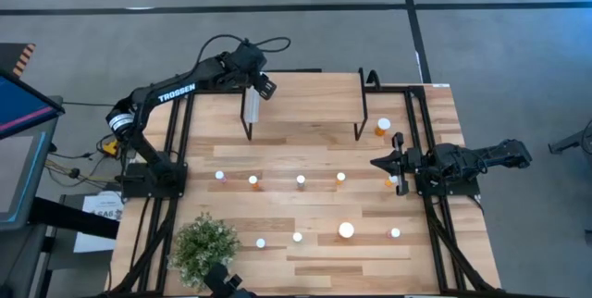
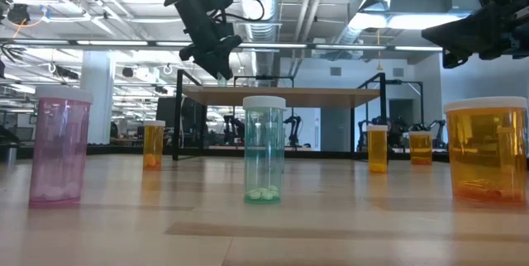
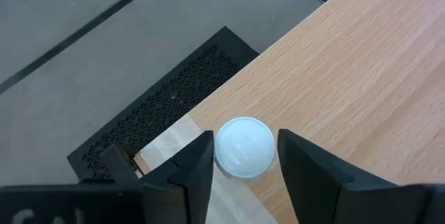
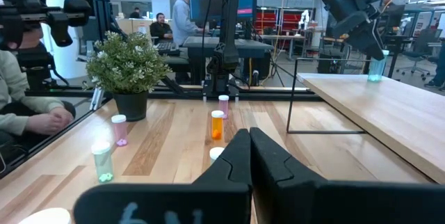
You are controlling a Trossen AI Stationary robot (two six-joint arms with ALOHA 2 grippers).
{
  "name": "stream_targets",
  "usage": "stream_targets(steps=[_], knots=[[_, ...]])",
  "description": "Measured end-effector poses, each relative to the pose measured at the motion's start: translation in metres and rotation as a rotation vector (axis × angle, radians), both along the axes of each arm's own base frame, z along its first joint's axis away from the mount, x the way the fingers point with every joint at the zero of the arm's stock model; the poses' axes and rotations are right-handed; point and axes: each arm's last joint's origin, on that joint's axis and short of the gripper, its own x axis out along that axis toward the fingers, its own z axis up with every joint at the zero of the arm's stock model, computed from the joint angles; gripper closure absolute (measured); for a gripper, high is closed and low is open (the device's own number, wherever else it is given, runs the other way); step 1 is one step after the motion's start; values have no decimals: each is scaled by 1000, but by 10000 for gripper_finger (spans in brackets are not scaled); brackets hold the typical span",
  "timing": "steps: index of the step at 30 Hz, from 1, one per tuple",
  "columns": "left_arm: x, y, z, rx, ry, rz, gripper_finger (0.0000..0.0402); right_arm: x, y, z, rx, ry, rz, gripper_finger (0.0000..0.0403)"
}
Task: Pick and place medicine bottles onto shelf by color
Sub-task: Put the top left blue pill bottle on the shelf, then put the top large orange pill bottle on the shelf
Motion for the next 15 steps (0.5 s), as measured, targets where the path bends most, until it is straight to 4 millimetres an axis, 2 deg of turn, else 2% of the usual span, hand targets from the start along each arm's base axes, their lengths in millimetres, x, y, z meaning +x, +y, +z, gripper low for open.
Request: stream_targets(steps=[9,15], knots=[[-2,-2,-1,-18,26,-3,229,0,0,0,0,0,0,390],[-7,-5,6,9,39,8,209,0,0,0,0,0,0,390]])
